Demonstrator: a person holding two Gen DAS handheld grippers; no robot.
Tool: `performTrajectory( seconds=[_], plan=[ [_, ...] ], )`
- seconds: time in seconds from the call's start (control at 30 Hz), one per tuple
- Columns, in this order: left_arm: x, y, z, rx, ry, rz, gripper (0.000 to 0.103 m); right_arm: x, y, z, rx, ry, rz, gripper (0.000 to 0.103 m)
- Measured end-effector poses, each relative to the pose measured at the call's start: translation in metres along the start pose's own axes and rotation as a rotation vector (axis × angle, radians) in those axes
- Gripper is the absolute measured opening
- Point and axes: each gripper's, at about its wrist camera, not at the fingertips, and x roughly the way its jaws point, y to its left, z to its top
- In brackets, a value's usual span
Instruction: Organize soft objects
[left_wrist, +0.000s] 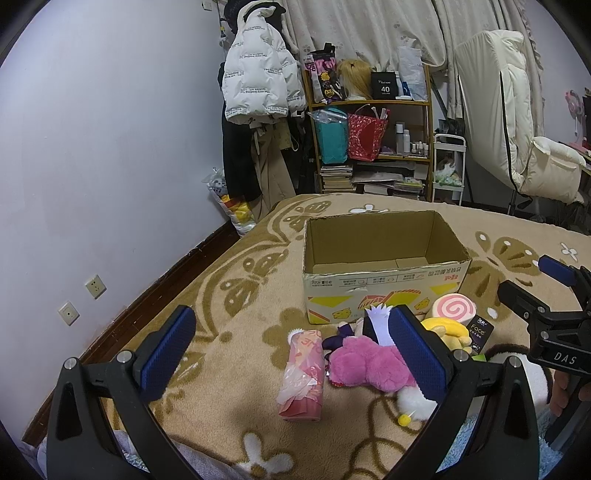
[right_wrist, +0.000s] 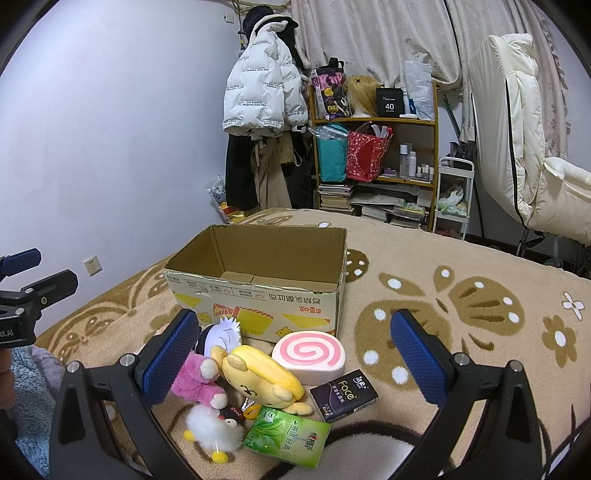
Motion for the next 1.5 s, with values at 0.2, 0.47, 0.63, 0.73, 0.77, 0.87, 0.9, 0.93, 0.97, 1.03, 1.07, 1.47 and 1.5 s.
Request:
performTrajectory(
  seconds=[0.2, 0.47, 0.63, 0.73, 0.77, 0.87, 0.9, 0.93, 0.97, 1.03, 1.07, 1.47, 1.5],
  plan=[
    [0.001, 0.005, -0.005, -0.008, 0.002, 0.001, 0.103, 0.000, 0.000, 0.000, 0.000, -0.003, -0.001, 0.103],
    [0.001, 0.006, -0.005, -0.003, 0.003, 0.002, 0.103, -0.002, -0.001, 0.001, 0.006, -0.005, -0.001, 0.103],
    [0.001, 0.005, -0.005, -0.003, 0.005, 0.002, 0.103, -0.002, -0.001, 0.001, 0.005, -0.005, -0.002, 0.103],
    [0.003, 0.007, -0.007, -0.002, 0.007, 0.003, 0.103, -0.002, -0.001, 0.001, 0.006, -0.005, -0.002, 0.103],
    [0.002, 0.006, -0.006, -0.001, 0.007, 0.003, 0.103, -0.002, -0.002, 0.001, 0.006, -0.004, -0.002, 0.103],
    [0.003, 0.007, -0.007, 0.000, 0.007, 0.004, 0.103, -0.002, -0.001, 0.001, 0.005, -0.004, -0.002, 0.103],
    [0.003, 0.006, -0.006, 0.001, 0.008, 0.003, 0.103, -0.002, -0.001, 0.001, 0.006, -0.004, -0.002, 0.103],
    [0.003, 0.007, -0.007, 0.001, 0.010, 0.004, 0.103, -0.002, -0.001, 0.001, 0.006, -0.004, -0.001, 0.103],
    [0.004, 0.008, -0.008, 0.003, 0.012, 0.004, 0.103, -0.002, -0.001, 0.001, 0.005, -0.004, -0.001, 0.103],
    [0.005, 0.009, -0.008, 0.005, 0.014, 0.007, 0.103, -0.002, -0.001, 0.001, 0.006, -0.004, -0.001, 0.103],
    [0.006, 0.009, -0.009, 0.007, 0.015, 0.007, 0.103, -0.002, -0.001, 0.001, 0.006, -0.004, -0.002, 0.103],
    [0.018, 0.008, -0.002, 0.012, 0.088, 0.014, 0.103, -0.006, -0.005, 0.005, 0.019, 0.005, 0.006, 0.103],
    [0.022, 0.009, -0.001, 0.005, 0.101, 0.010, 0.103, 0.001, -0.005, 0.001, 0.024, 0.007, 0.010, 0.103]
  ],
)
